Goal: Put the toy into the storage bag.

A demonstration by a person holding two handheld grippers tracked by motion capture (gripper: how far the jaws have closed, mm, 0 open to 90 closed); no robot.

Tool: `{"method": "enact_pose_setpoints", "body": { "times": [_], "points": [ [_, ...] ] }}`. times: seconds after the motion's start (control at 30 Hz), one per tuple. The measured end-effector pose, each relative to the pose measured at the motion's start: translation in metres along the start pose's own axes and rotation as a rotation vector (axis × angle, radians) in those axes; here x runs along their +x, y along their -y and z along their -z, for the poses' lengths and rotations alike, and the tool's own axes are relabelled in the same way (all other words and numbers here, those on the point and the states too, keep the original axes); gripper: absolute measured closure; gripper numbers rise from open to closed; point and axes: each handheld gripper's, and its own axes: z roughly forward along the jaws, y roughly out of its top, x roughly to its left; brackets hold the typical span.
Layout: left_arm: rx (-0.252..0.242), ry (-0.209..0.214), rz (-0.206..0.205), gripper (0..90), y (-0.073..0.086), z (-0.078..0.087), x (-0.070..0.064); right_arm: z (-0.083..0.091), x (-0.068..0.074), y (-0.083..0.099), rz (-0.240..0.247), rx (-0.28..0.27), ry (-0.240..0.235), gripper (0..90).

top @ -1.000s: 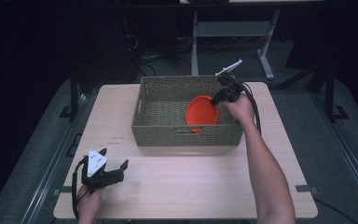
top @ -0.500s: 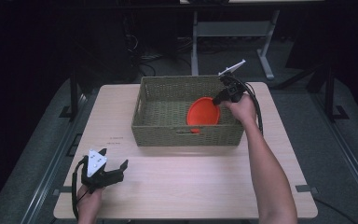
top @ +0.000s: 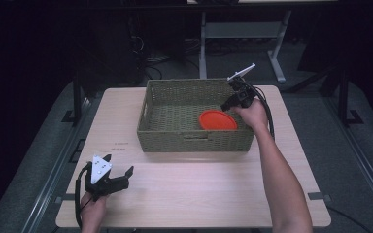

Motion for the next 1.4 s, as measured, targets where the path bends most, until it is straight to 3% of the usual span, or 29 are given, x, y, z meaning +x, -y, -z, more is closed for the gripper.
{"method": "enact_pose_setpoints", "body": {
  "times": [0.37,0.7,1.4],
  "points": [
    [0.007,0.007,-0.002,12.9,0.000,-0.001,-0.002,0.010,-0.001,0.007,-0.010,-0.032,-0.055,60.2],
    [0.005,0.010,0.002,12.9,0.000,-0.001,-0.002,0.022,0.004,0.012,-0.006,-0.074,-0.094,57.5],
    [0.003,0.011,-0.003,12.9,0.000,-0.001,-0.003,0.047,0.019,0.031,0.045,-0.112,-0.157,48.0]
  ]
}}
